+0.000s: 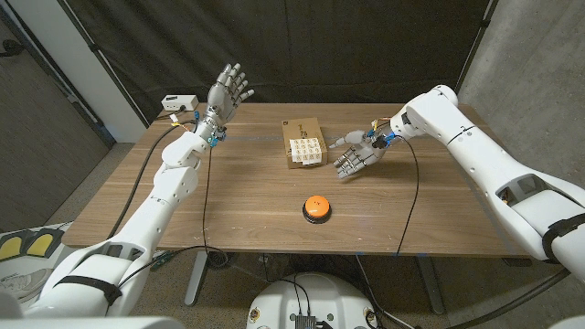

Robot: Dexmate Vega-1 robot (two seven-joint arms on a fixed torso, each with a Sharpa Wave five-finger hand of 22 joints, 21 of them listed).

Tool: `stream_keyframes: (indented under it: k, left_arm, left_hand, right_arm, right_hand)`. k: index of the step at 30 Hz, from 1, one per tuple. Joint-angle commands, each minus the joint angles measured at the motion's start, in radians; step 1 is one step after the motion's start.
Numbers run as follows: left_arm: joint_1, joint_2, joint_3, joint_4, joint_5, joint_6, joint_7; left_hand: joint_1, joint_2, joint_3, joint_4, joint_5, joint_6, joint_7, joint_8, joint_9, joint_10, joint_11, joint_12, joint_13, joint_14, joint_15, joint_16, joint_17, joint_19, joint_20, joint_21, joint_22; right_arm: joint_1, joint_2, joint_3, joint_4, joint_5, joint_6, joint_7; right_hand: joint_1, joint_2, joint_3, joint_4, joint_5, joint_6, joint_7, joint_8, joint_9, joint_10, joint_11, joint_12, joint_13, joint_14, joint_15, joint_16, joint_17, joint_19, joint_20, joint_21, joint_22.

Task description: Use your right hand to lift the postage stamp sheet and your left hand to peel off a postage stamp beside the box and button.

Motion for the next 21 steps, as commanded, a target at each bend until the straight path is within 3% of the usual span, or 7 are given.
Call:
stream_keyframes:
  k: [1,4,11,16,18,21]
  left_arm:
    - [-0.002,-0.001,-0.004,0.011,-0.008,-0.003,-0.011]
    - [-0.005,-0.001,-0.005,0.016,-0.007,-0.005,-0.011]
    - [-0.012,-0.005,-0.004,0.027,-0.010,-0.009,-0.019]
    - [-0.014,-0.008,-0.006,0.033,-0.014,-0.014,-0.024]
    - [-0.013,-0.008,-0.007,0.035,-0.014,-0.014,-0.024]
    - [-0.012,-0.007,-0.008,0.036,-0.016,-0.013,-0.026]
  left_hand:
    - [0.016,-0.002,0.000,-0.006,0.007,-0.114,0.001,0.000,0.004,-0.028,0.004,0.000,0.006,0.003,0.001,0.003,0.002,-0.077,0.006,-0.003,0.003]
    - [0.016,-0.003,-0.001,-0.006,0.007,-0.114,0.001,0.000,0.004,-0.029,0.003,0.000,0.006,0.003,0.001,0.003,0.002,-0.076,0.007,-0.004,0.003]
    - [0.017,-0.003,-0.001,-0.007,0.007,-0.115,0.000,-0.001,0.004,-0.028,0.003,0.000,0.006,0.002,0.000,0.002,0.002,-0.077,0.008,-0.005,0.003]
    - [0.018,-0.003,-0.002,-0.007,0.007,-0.115,0.001,-0.001,0.004,-0.027,0.003,0.000,0.006,0.002,0.000,0.002,0.002,-0.076,0.008,-0.005,0.003]
    - [0.018,-0.003,-0.002,-0.007,0.008,-0.115,0.001,-0.001,0.004,-0.027,0.003,0.000,0.006,0.003,-0.001,0.002,0.002,-0.076,0.008,-0.005,0.003]
    - [0.018,-0.003,-0.002,-0.007,0.008,-0.115,0.001,-0.001,0.004,-0.028,0.003,-0.001,0.006,0.003,-0.001,0.002,0.002,-0.076,0.008,-0.006,0.003]
  right_arm:
    - [0.008,0.044,0.011,0.094,-0.041,0.037,0.035]
    - [0.015,0.049,0.006,0.108,-0.040,0.033,0.066]
    - [0.030,0.060,0.005,0.146,-0.024,0.034,0.149]
    - [0.036,0.083,0.017,0.223,-0.002,0.059,0.213]
    - [0.028,0.098,0.041,0.258,0.015,0.076,0.235]
    - [0.007,0.100,0.057,0.230,-0.004,0.078,0.207]
  right_hand:
    - [0.007,0.004,0.005,-0.006,-0.001,-0.006,0.072,-0.006,0.002,-0.023,0.006,-0.008,-0.002,-0.018,0.003,-0.002,0.004,-0.014,0.000,0.008,0.005]
    - [0.011,0.006,0.007,-0.008,0.000,-0.004,0.072,-0.005,0.002,-0.008,0.002,-0.001,-0.002,0.001,-0.008,0.008,0.004,-0.003,-0.010,0.019,0.007]
    - [0.018,0.018,0.018,-0.011,0.006,0.081,0.069,0.022,0.004,0.113,-0.005,0.039,-0.002,0.145,-0.045,0.044,0.006,0.044,-0.035,0.090,0.036]
    - [0.020,0.022,0.022,-0.011,0.009,0.101,0.070,0.025,0.003,0.128,-0.005,0.040,-0.003,0.178,-0.054,0.049,0.007,0.063,-0.040,0.113,0.045]
    - [0.033,0.037,0.035,-0.015,0.015,0.102,0.070,0.021,0.002,0.125,-0.009,0.035,-0.003,0.173,-0.053,0.040,0.008,0.036,-0.046,0.116,0.054]
    - [0.046,0.044,0.047,-0.019,0.026,0.086,0.070,0.007,0.000,0.096,-0.011,0.015,-0.003,0.120,-0.041,0.014,0.010,-0.029,-0.037,0.120,0.068]
